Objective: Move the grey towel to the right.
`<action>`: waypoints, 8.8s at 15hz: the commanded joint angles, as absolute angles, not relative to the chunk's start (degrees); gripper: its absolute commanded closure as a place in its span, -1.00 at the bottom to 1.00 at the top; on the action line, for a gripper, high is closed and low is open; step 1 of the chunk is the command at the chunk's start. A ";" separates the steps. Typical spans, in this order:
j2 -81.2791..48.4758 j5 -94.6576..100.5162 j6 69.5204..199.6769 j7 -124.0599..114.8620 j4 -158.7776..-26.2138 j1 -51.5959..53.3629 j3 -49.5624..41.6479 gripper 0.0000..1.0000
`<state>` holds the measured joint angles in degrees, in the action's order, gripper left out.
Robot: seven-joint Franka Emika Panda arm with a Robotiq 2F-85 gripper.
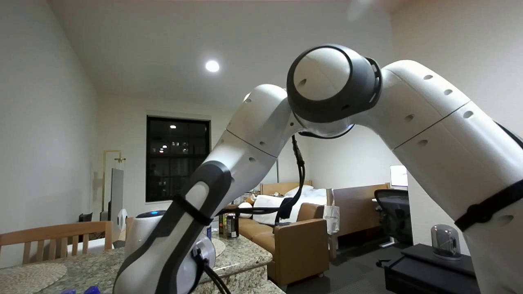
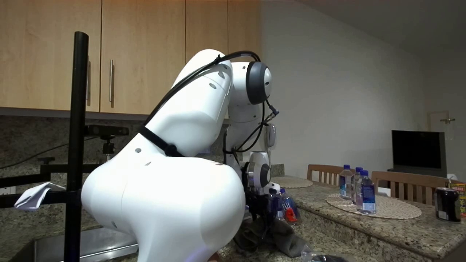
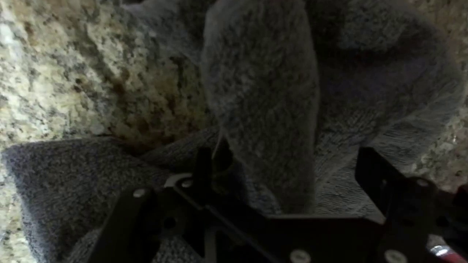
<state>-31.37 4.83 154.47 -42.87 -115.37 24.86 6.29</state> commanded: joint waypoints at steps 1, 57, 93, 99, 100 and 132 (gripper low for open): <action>-32.97 4.83 155.38 -40.81 -115.08 25.72 4.65 -1.00; -29.08 -3.30 84.50 31.44 -90.71 0.05 7.84 0.81; -63.41 3.23 77.71 33.85 -41.80 -3.73 1.79 -0.40; -62.69 3.09 82.91 33.72 -40.93 -3.91 1.96 -1.00; -62.51 3.11 83.49 33.83 -40.93 -3.99 1.96 -1.00; -30.16 -0.96 107.95 4.66 -76.42 -4.52 -2.30 -1.00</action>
